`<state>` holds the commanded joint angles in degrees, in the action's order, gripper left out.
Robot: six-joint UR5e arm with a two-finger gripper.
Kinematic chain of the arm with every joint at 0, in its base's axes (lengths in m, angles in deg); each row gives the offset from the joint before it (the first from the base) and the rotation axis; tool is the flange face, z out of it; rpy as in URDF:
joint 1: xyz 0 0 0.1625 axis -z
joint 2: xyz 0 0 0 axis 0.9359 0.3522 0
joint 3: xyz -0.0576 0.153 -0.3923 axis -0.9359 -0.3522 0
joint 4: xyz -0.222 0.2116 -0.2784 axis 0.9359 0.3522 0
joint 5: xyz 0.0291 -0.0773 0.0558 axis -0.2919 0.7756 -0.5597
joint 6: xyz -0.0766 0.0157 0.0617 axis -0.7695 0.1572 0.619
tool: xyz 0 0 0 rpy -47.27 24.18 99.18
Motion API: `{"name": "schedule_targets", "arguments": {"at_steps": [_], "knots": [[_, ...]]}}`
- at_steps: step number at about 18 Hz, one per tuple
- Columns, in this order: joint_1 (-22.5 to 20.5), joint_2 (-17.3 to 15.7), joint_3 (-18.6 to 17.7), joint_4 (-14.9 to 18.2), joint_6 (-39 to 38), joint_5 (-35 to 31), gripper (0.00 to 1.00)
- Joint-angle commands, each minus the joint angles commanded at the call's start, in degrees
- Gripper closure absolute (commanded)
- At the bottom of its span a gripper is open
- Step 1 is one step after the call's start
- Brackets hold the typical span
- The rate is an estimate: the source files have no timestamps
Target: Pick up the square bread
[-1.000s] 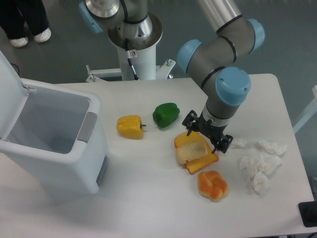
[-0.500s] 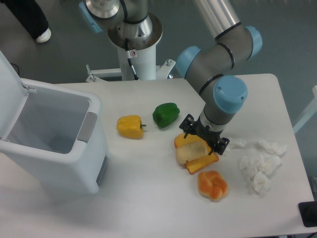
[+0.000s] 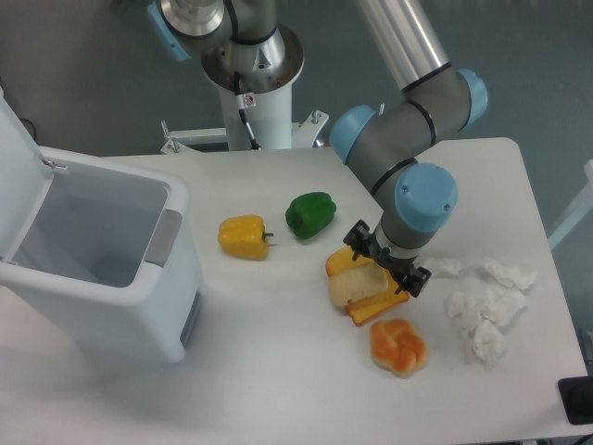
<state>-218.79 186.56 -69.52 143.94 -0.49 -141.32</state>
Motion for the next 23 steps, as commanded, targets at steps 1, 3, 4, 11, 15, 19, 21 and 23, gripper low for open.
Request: {"name": "schedule_targets", "arguments": {"at_steps": [1, 3, 4, 11, 15, 19, 21, 23], "knots": [[0.1, 0.1, -0.3, 0.0, -0.1, 0.0, 0.00], [0.4, 0.1, -0.4, 0.1, -0.2, 0.0, 0.00], [0.9, 0.1, -0.5, 0.0, -0.3, -0.1, 0.00], [2.3, 0.2, -1.5, 0.1, -0.4, -0.2, 0.22], [2.3, 0.1, -1.8, 0.0, -0.2, -0.3, 0.55], [2.1, -0.4, -1.7, 0.0, -0.2, -0.2, 0.73], [2.0, -0.5, -1.4, 0.0, -0.3, -0.3, 0.78], [1.9, -0.8, -1.1, 0.1, -0.4, -0.3, 0.78]]}}
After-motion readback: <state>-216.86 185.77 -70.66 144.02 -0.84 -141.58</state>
